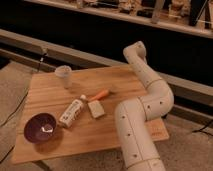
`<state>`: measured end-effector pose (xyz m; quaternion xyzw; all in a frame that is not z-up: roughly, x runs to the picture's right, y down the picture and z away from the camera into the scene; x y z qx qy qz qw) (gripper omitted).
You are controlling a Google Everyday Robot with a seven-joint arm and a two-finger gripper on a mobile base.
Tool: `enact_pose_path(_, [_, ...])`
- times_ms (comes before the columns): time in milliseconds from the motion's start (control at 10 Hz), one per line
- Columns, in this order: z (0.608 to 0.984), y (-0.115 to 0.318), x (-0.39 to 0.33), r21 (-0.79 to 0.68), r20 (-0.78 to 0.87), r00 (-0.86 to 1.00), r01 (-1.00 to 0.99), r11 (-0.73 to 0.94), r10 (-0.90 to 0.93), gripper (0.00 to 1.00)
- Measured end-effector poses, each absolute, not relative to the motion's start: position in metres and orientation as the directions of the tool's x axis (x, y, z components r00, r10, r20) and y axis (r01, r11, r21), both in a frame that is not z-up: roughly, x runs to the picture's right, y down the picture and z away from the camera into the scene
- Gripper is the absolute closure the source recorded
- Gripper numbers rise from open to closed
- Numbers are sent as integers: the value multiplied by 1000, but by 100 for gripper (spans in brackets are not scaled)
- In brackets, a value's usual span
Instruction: Push the eraser across the table
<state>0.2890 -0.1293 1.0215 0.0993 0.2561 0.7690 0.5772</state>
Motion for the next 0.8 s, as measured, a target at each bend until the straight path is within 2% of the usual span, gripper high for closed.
enact_pose_path(200, [1015,-137,281,518,-139,-313,-832,-200,940,99])
enact_pose_path(500, [1007,-132,261,507,-214,-287,-850,-145,934,89])
enact_pose_path(600, [1007,-133,262,507,-212,-288,-849,-147,934,80])
enact_pose_path(700, [1007,-132,264,508,-212,-290,-849,-148,933,66])
enact_pose_path(800, [1007,-133,261,506,-213,-287,-850,-146,934,56])
